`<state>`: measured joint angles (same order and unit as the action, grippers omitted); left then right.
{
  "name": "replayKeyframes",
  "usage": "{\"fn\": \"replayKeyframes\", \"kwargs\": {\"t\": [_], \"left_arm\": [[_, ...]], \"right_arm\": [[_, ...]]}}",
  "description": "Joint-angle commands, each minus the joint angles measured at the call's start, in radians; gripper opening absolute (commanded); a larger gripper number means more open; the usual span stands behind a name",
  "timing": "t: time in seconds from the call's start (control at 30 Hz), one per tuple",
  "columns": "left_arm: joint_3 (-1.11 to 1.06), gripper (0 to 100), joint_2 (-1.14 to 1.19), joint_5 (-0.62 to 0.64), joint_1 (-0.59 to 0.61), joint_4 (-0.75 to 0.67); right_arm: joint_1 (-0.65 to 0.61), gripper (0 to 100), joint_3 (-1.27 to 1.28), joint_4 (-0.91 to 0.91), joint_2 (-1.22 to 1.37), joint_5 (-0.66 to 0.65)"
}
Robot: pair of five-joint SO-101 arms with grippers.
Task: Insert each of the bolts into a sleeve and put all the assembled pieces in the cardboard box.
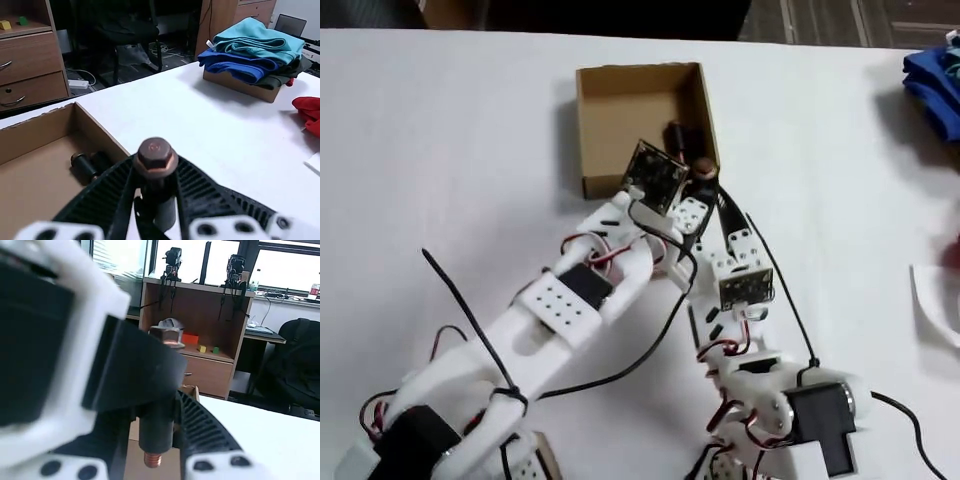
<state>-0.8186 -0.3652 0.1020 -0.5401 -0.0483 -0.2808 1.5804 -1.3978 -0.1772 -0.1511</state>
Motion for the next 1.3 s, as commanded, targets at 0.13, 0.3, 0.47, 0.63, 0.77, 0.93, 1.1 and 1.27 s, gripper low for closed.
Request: {"fn": "replayKeyframes", "kwargs": {"t": [0.13, 0.3, 0.47, 0.63, 0.77, 0.93, 1.1, 1.27], "left_arm": [[0.016, 23, -0.008, -0.005, 0.054, 0.003], [0.022, 23, -0.008, -0.005, 0.044, 0.003], [0.038, 23, -0.06, -0.005, 0.054, 0.002], [0.096, 23, -0.164, -0.003, 0.149, 0.003], [0.07, 23, -0.201, -0.003, 0.285, 0.034], [-0.051, 23, -0.292, -0.008, 0.358, 0.163], [-0.168, 23, -0.437, -0.005, 0.362, 0.222], [-0.3, 23, -0.545, -0.005, 0.364, 0.259]], "right_arm": [[-0.001, 2.0, -0.003, -0.027, -0.041, 0.002], [0.001, 2.0, -0.003, -0.027, -0.039, 0.002], [0.001, 2.0, -0.005, -0.012, -0.039, 0.002], [0.013, 2.0, -0.089, 0.196, -0.048, 0.0], [0.036, 2.0, -0.203, 0.418, -0.081, -0.003], [0.065, 2.0, -0.434, 0.871, -0.174, 0.0], [0.062, 2.0, -0.83, 1.348, -0.151, 0.003], [0.064, 2.0, -1.246, 1.653, 0.085, 0.003]]}}
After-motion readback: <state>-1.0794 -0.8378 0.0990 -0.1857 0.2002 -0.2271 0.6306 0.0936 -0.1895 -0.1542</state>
